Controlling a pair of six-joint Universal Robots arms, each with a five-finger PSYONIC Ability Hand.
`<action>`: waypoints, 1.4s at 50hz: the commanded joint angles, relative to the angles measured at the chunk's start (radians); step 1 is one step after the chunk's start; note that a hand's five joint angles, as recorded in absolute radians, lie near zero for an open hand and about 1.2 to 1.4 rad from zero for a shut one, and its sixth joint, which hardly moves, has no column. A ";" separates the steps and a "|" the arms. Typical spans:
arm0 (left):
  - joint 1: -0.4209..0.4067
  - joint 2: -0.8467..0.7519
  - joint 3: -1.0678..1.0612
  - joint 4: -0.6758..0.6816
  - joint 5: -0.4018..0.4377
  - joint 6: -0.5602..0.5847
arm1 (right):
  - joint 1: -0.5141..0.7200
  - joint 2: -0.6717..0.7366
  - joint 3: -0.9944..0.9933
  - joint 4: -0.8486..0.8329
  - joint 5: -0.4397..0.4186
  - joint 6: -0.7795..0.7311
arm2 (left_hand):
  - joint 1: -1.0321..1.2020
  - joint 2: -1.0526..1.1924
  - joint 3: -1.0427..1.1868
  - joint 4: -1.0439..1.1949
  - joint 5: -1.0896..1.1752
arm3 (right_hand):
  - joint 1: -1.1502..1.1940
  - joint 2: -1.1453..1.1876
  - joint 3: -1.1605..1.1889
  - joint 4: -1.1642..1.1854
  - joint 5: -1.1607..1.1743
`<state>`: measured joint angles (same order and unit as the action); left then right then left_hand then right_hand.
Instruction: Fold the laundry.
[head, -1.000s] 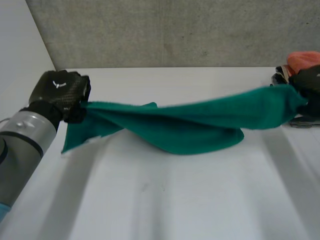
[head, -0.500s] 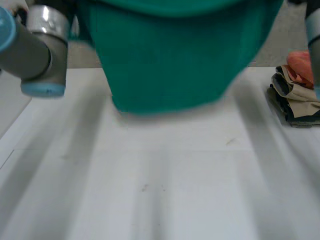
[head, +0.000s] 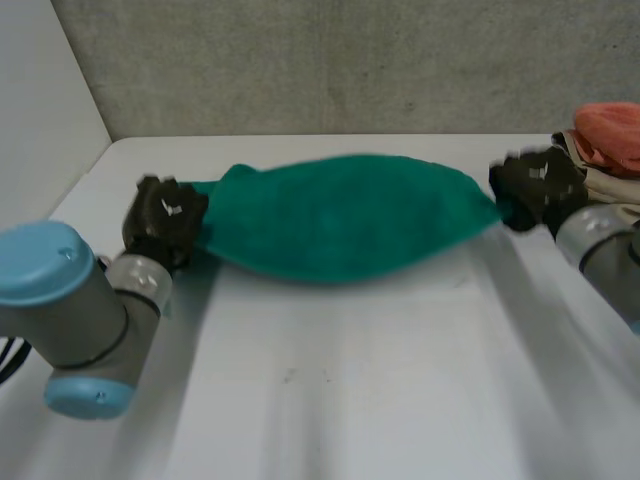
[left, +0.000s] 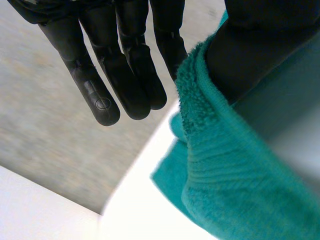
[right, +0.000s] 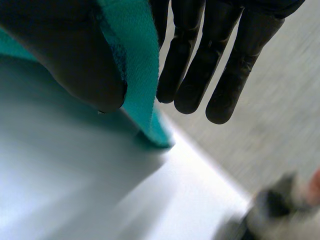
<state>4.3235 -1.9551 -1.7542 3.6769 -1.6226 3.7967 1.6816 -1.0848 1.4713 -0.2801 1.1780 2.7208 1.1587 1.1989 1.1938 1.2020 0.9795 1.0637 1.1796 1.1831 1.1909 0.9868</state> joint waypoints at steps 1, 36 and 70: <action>-0.010 -0.054 -0.030 -0.005 0.000 -0.003 | -0.072 0.009 0.078 0.220 0.005 -0.110 | 0.238 0.197 0.202 0.194 0.242 | 0.333 0.217 0.213 0.205 0.235; 0.033 -0.090 0.012 -0.006 -0.003 -0.020 | -0.060 0.034 0.314 0.001 -0.170 -0.548 | 0.238 0.197 0.202 0.194 0.242 | 0.333 0.217 0.213 0.205 0.235; 0.177 -0.082 0.013 -0.247 0.135 -0.207 | -0.108 -0.017 0.227 0.012 0.081 0.059 | -0.459 -0.499 -0.494 -0.502 -0.454 | 0.333 0.217 0.213 0.205 0.235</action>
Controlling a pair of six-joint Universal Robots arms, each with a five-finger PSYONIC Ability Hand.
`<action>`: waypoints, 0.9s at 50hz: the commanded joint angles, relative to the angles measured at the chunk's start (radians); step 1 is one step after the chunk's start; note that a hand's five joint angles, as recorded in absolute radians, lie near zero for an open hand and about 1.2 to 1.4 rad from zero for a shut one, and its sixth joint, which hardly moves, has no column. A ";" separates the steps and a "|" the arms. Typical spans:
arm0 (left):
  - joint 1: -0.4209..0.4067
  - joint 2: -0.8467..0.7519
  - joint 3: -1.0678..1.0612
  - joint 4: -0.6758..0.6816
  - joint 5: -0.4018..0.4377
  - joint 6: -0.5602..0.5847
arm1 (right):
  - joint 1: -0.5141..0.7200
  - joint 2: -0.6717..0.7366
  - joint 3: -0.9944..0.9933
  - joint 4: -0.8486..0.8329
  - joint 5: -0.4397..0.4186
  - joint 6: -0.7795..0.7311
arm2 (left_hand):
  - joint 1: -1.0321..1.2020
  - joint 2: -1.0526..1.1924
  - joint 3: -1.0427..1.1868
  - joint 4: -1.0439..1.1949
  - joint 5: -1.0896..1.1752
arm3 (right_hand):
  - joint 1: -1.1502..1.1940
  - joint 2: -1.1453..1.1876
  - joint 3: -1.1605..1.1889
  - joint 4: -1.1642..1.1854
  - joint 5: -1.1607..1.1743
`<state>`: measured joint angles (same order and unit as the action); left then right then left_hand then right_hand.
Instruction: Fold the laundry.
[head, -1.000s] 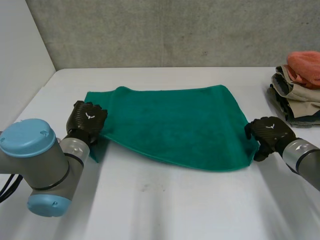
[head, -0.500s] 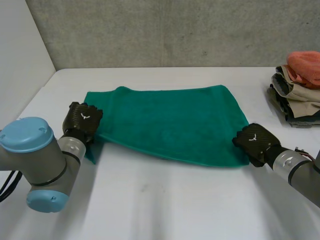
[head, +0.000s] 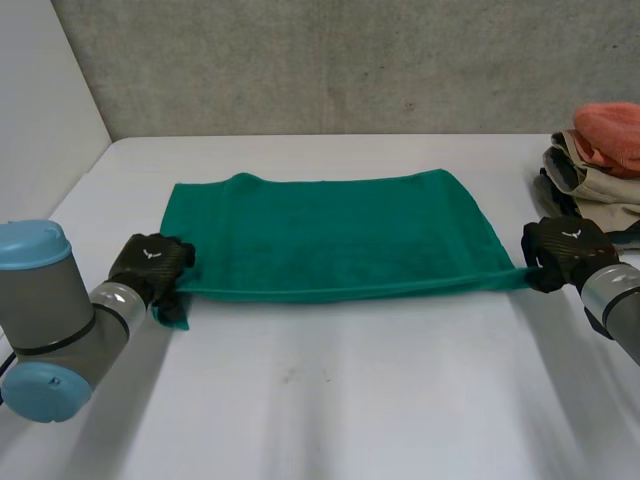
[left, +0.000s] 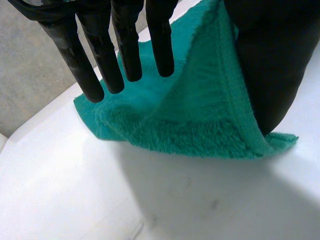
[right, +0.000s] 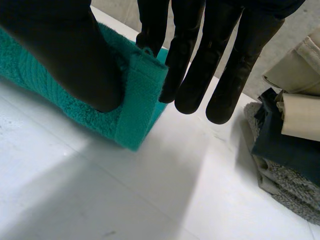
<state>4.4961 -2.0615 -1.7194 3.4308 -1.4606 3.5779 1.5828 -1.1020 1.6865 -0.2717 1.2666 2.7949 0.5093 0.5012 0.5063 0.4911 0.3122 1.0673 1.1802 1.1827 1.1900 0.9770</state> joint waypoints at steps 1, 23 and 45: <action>0.005 0.033 -0.028 -0.001 -0.033 0.013 | -0.009 -0.001 0.013 0.003 -0.010 -0.017 | 0.270 0.278 0.273 0.288 0.293 | 0.329 0.216 0.214 0.206 0.245; 0.000 0.432 -0.393 -0.290 -0.067 0.541 | -0.130 -0.245 0.079 0.767 -0.019 -0.767 | 0.887 0.895 0.890 0.905 0.909 | 0.329 0.216 0.214 0.206 0.245; -0.066 -0.080 0.147 0.042 -0.069 0.573 | 0.075 0.059 -0.254 0.370 0.143 -0.492 | 0.887 0.895 0.890 0.905 0.909 | 0.329 0.216 0.214 0.206 0.245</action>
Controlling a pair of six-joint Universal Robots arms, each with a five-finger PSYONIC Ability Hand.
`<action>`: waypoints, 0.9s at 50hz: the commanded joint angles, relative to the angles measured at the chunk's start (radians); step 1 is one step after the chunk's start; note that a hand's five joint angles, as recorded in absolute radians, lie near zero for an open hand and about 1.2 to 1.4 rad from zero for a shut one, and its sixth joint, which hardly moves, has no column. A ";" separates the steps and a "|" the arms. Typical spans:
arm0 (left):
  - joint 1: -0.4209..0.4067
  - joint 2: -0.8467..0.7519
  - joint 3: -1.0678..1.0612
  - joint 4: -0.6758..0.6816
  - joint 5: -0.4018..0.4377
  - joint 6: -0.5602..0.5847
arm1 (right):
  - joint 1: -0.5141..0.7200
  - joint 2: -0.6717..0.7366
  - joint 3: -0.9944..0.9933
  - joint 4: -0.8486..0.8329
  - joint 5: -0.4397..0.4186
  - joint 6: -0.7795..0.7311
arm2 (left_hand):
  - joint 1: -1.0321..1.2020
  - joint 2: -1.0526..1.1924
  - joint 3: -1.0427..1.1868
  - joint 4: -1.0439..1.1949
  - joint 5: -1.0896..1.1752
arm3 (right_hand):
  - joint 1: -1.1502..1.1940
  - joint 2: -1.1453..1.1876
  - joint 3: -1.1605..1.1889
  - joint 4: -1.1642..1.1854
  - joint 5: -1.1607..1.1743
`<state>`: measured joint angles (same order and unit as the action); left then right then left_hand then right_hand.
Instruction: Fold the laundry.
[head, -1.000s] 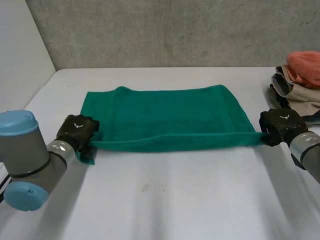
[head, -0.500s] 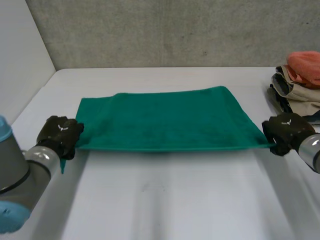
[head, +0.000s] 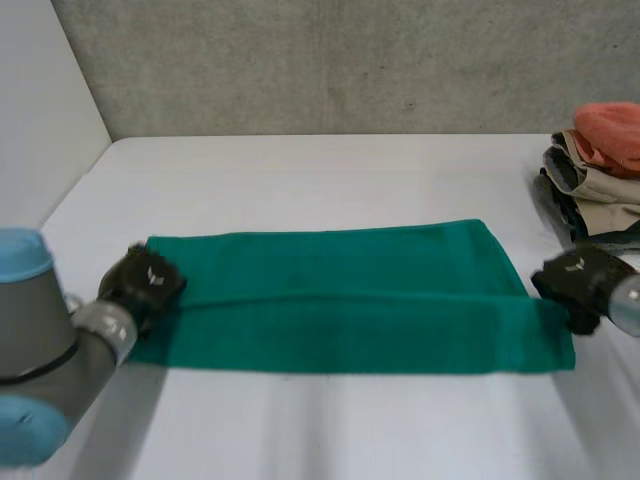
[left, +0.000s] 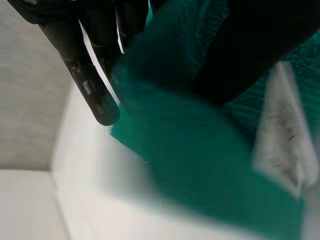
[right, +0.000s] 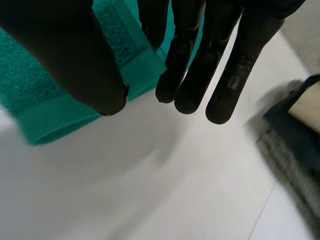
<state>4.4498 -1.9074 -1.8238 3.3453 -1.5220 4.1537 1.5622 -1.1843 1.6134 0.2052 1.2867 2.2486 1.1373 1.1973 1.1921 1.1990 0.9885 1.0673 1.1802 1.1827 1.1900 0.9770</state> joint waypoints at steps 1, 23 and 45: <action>-0.023 -0.260 0.283 0.128 -0.007 -0.001 | 0.101 0.158 -0.199 -0.115 0.132 0.055 | 0.259 0.199 0.204 0.197 0.233 | 0.329 0.216 0.214 0.206 0.245; -0.032 -0.576 0.647 0.154 -0.098 0.002 | 0.237 0.552 -0.648 -0.412 0.203 0.071 | 0.122 0.062 0.067 0.060 0.096 | 0.283 0.171 0.168 0.161 0.199; -0.055 -0.279 0.447 0.204 -0.153 -0.154 | 0.260 0.118 -0.293 -0.321 0.120 0.338 | -0.963 -1.023 -1.018 -1.024 -0.988 | -0.893 -1.006 -1.008 -1.015 -0.977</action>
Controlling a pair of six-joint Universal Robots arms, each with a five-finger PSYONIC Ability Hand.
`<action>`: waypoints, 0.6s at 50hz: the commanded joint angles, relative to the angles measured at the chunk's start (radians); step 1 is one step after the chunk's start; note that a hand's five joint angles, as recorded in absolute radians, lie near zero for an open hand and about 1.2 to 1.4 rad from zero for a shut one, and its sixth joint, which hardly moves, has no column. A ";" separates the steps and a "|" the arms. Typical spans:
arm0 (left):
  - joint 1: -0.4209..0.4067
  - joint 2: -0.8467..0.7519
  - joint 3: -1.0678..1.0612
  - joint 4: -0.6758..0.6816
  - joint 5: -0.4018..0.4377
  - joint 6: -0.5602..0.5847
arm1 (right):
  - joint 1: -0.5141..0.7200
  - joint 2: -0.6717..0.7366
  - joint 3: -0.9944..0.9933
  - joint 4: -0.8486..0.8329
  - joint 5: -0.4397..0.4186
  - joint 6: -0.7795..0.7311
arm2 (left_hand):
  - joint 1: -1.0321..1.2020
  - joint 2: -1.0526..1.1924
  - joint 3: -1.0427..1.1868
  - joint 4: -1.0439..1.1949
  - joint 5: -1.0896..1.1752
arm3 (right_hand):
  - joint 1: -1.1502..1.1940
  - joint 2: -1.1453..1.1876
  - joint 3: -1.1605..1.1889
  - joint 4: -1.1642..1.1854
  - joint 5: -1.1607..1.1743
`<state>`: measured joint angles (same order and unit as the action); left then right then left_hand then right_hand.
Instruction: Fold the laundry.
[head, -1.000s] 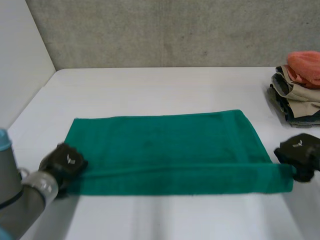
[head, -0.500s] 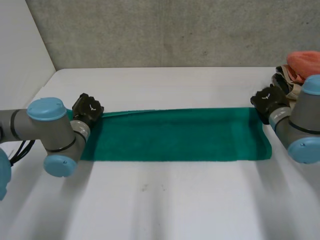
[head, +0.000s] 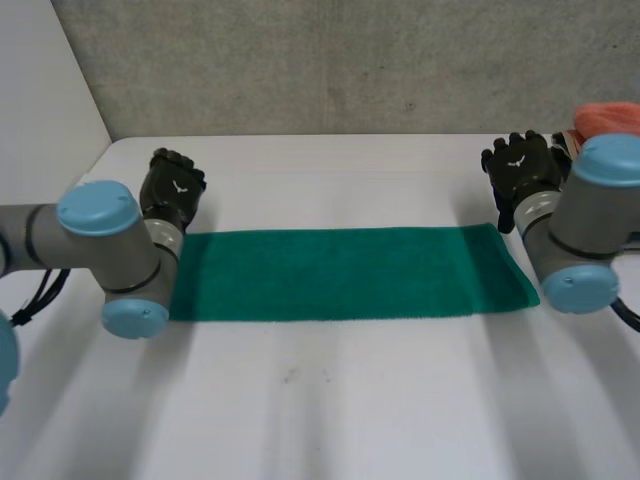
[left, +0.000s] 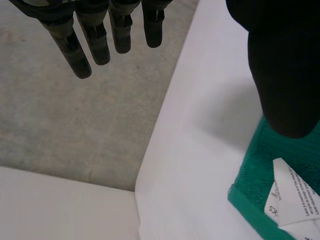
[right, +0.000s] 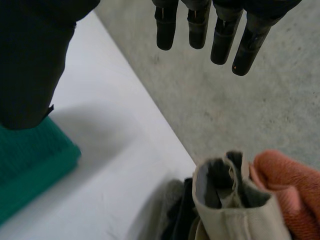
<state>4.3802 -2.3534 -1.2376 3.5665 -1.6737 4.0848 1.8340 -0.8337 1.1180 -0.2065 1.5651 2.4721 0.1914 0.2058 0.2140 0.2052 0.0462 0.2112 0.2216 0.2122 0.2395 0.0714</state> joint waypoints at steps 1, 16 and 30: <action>0.018 0.187 -0.164 -0.020 0.002 -0.098 | -0.021 -0.248 0.226 0.116 -0.181 0.120 | -0.017 -0.031 -0.040 -0.031 -0.046 | -0.037 -0.047 -0.038 -0.065 -0.071; 0.127 0.322 -0.375 -0.031 0.129 -0.271 | -0.196 -0.180 0.434 0.119 -0.313 0.105 | -0.017 -0.031 -0.040 -0.031 -0.046 | 0.381 0.371 0.380 0.353 0.347; 0.147 0.292 -0.355 -0.029 0.127 -0.276 | -0.194 -0.091 0.410 0.029 -0.309 0.090 | -0.017 -0.031 -0.040 -0.031 -0.046 | 1.161 1.150 1.160 1.132 1.126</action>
<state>4.5288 -2.0577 -1.5959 3.5370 -1.5421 3.8090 1.6373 -0.9521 1.5392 -0.1361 1.2532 2.5750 0.1914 0.2058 0.2140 0.2052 0.0462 0.7741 0.8372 0.8338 0.8330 0.6273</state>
